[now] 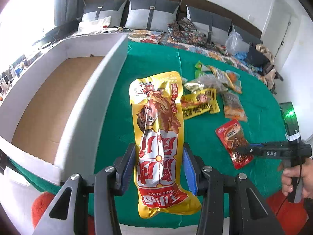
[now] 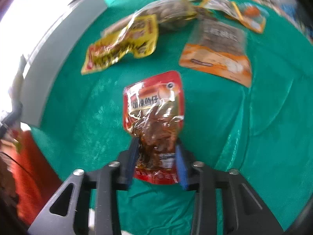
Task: Organize snacks
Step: 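Move both tools over the cardboard box and release both bags inside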
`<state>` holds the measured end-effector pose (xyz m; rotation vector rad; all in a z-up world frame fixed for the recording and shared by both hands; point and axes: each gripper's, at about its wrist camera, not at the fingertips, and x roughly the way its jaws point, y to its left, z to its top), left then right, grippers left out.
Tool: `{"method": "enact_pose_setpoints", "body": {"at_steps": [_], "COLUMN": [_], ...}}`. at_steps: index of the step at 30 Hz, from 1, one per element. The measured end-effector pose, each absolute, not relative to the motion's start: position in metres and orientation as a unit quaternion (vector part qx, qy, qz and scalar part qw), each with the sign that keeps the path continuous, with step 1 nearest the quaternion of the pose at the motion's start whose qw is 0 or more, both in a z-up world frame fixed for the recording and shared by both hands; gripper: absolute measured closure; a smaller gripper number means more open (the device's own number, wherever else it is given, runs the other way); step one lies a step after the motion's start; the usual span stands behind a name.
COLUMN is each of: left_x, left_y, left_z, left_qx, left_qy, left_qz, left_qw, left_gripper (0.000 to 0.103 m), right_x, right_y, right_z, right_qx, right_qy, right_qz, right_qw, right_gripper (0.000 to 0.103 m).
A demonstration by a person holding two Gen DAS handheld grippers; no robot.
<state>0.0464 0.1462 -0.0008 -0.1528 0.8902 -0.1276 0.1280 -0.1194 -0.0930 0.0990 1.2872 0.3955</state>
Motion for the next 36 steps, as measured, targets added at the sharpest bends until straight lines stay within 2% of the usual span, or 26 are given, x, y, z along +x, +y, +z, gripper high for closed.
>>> {"method": "enact_pose_setpoints", "body": {"at_steps": [2, 8, 14, 18, 24, 26, 27, 28, 29, 30, 31, 36], "left_x": [0.046, 0.05, 0.063, 0.07, 0.083, 0.085, 0.087, 0.089, 0.089, 0.09, 0.089, 0.088], "left_y": [0.157, 0.199, 0.256, 0.288, 0.31, 0.319, 0.322, 0.325, 0.327, 0.328, 0.329, 0.318], "left_z": [0.007, 0.034, 0.046, 0.044, 0.032, 0.026, 0.023, 0.019, 0.017, 0.015, 0.015, 0.022], "left_qx": [-0.09, -0.101, -0.073, -0.053, -0.019, -0.012, -0.01, -0.008, -0.006, -0.003, -0.001, -0.008], "left_qy": [0.423, 0.4, 0.396, 0.404, 0.426, 0.432, 0.436, 0.444, 0.45, 0.452, 0.447, 0.423], "left_qz": [-0.064, -0.032, 0.054, 0.102, 0.152, 0.171, 0.179, 0.185, 0.191, 0.2, 0.205, 0.196], "left_qw": [0.899, 0.91, 0.914, 0.907, 0.892, 0.885, 0.882, 0.876, 0.872, 0.869, 0.871, 0.885], "left_gripper": [0.058, 0.058, 0.058, 0.057, 0.057, 0.056, 0.055, 0.047, 0.039, 0.02, 0.011, 0.01], "right_x": [0.132, 0.143, 0.165, 0.182, 0.2, 0.205, 0.203, 0.205, 0.201, 0.197, 0.196, 0.179], "right_y": [-0.131, -0.133, -0.079, 0.003, 0.119, 0.154, 0.159, 0.171, 0.173, 0.172, 0.17, 0.105], "right_z": [-0.087, -0.057, -0.002, 0.035, 0.056, 0.053, 0.057, 0.053, 0.053, 0.053, 0.052, 0.047], "right_qx": [0.084, 0.184, 0.285, 0.274, 0.208, 0.191, 0.189, 0.184, 0.181, 0.179, 0.177, 0.165], "right_qy": [0.589, 0.558, 0.506, 0.488, 0.483, 0.485, 0.486, 0.491, 0.495, 0.496, 0.495, 0.474], "right_qz": [0.184, 0.225, 0.338, 0.414, 0.447, 0.449, 0.45, 0.447, 0.444, 0.441, 0.437, 0.388], "right_qw": [0.782, 0.777, 0.741, 0.718, 0.723, 0.726, 0.725, 0.725, 0.725, 0.727, 0.73, 0.773], "right_gripper": [0.076, 0.076, 0.076, 0.076, 0.075, 0.07, 0.06, 0.045, 0.038, 0.035, 0.035, 0.034]}}
